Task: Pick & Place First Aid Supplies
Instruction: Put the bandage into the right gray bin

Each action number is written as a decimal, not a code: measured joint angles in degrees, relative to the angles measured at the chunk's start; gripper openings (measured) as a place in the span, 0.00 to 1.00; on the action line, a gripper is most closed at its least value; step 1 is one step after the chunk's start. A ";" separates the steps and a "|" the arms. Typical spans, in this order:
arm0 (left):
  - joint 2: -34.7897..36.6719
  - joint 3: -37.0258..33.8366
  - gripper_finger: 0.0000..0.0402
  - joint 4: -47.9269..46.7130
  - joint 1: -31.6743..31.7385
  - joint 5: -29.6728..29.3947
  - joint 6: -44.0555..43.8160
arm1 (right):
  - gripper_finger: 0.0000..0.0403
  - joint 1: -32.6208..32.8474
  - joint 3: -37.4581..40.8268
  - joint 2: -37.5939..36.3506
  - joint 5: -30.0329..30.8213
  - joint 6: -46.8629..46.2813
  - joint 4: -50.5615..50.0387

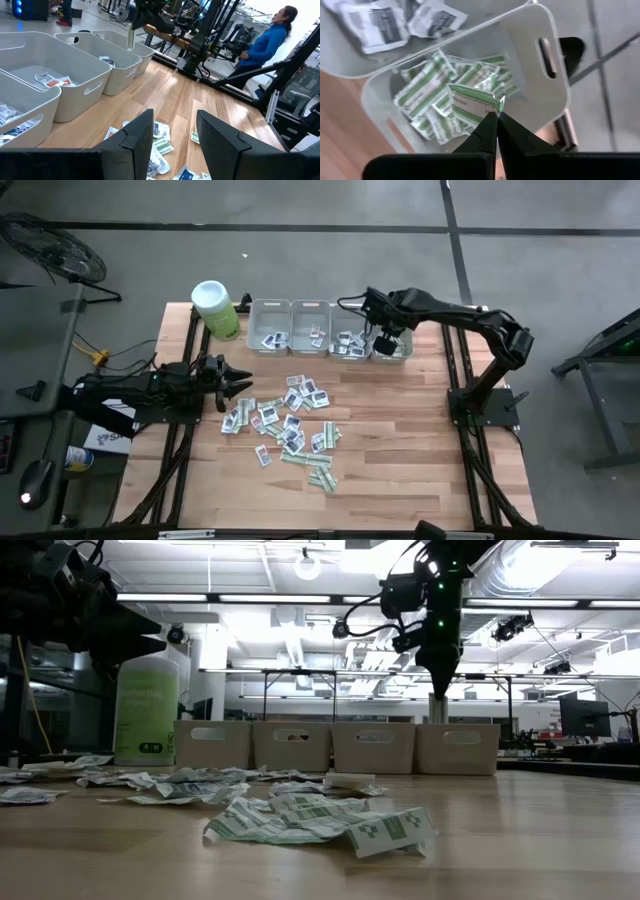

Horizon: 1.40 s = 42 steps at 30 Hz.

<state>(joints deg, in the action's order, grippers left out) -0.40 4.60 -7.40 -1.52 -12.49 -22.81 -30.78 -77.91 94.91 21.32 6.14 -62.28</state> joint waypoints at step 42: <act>0.02 -0.01 0.37 0.00 -0.01 0.00 -0.01 | 0.35 8.96 0.00 0.00 -8.83 -13.89 0.05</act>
<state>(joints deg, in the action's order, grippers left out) -0.38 4.59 -7.40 -1.53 -12.49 -22.82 -21.82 -77.91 94.91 12.48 -7.75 -62.23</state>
